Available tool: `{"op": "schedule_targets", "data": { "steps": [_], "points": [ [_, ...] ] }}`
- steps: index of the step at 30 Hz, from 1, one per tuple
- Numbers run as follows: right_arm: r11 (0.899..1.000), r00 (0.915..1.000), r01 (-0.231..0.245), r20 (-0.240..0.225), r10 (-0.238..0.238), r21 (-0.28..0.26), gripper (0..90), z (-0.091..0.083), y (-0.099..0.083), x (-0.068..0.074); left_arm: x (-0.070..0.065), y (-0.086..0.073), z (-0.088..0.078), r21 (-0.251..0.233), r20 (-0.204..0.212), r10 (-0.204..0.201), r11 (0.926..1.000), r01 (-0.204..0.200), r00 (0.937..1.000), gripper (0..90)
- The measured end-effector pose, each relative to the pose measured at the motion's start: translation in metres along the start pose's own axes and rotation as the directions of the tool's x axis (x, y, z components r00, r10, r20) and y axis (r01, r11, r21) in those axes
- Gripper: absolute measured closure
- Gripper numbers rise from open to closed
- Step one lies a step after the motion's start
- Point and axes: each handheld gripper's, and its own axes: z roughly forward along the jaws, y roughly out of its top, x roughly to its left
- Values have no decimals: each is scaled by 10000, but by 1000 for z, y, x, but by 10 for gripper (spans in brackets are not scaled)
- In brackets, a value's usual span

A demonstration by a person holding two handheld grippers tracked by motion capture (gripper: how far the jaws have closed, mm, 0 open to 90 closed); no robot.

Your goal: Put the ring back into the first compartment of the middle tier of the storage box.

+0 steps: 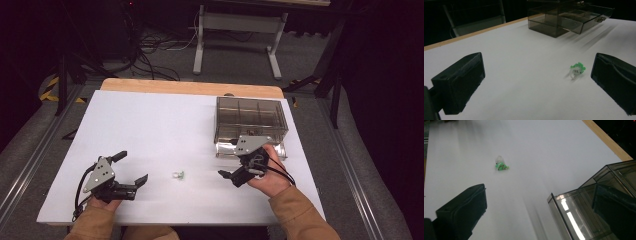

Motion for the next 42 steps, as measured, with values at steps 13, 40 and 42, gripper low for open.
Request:
{"op": "schedule_targets", "data": {
  "steps": [13, 40, 42],
  "points": [
    [9991, 9987, -58, -506, 80, 418, 49, 30, 14, 11, 0, 0, 0, -1, 8, 20, 10000, -20, 10000, 1],
    [9940, 9919, -74, -1255, 212, 1091, 138, 100, 26, 38, 0, 0, -1, -20, 78, 22, 10000, -21, 10000, 2],
    [9939, 9919, -108, -1245, 244, 1094, 139, 102, 26, 38, 0, 0, -1, -18, 86, 20, 10000, -20, 10000, 2]
  ]
}}
